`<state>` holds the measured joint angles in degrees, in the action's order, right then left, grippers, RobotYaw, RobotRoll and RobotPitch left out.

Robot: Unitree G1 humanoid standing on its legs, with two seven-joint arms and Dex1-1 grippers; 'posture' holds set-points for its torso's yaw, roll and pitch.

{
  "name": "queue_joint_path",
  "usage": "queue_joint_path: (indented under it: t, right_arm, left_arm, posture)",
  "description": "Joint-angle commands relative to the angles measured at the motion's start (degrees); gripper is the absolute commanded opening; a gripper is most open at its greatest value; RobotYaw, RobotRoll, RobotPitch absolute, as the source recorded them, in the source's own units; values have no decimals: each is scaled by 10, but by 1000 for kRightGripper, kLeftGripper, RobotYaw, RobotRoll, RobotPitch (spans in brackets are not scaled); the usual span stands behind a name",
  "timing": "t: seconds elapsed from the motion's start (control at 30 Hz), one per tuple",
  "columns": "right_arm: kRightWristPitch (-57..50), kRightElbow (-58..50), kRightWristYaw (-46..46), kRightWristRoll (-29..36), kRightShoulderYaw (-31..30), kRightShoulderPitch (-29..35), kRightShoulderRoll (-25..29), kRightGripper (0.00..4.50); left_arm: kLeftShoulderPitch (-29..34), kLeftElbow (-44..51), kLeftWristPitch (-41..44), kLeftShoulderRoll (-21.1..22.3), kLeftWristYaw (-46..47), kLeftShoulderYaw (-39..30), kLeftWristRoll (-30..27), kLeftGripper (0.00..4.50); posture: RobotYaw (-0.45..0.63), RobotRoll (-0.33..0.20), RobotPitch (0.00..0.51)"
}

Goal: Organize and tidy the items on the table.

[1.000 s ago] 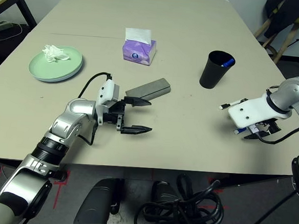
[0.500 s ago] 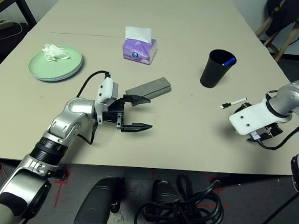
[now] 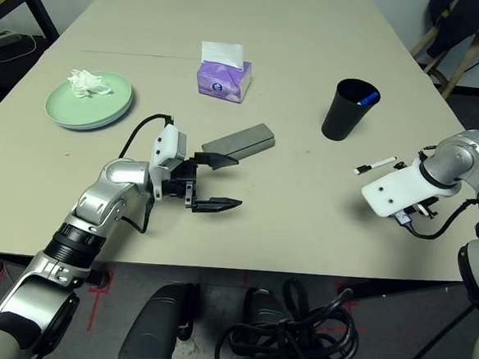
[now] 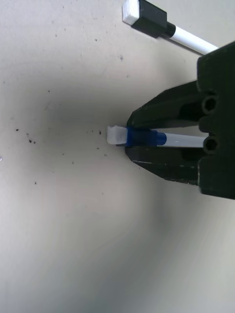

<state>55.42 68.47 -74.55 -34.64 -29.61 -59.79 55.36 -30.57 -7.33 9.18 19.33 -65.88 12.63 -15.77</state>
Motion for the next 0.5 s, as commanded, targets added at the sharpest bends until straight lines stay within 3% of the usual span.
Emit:
queue_joint_path:
  t: [0.03,0.17,0.27,0.37,0.5]
  right_arm:
    - [-6,13,-43,22,6,-4,2,308]
    - [-129,7,-171,143,42,-14,-15,308]
    - [-337,-125,-179,351,16,8,-6,308]
    - [-500,-270,-179,498,16,42,23,308]
    - [-622,-366,-179,573,98,85,20,308]
  left_arm:
    - [-1,4,2,5,-2,1,-3,4500]
    - [-8,-6,0,5,-4,-3,-3,4500]
    - [-10,-9,0,6,-8,-4,-5,4500]
    - [-10,-10,0,6,-9,-5,-6,4500]
    - [-10,-13,-5,3,-4,-8,-4,4500]
  posture:
    - [145,0,164]
    - [139,0,155]
    - [134,0,150]
    - [130,0,148]
    - [124,0,145]
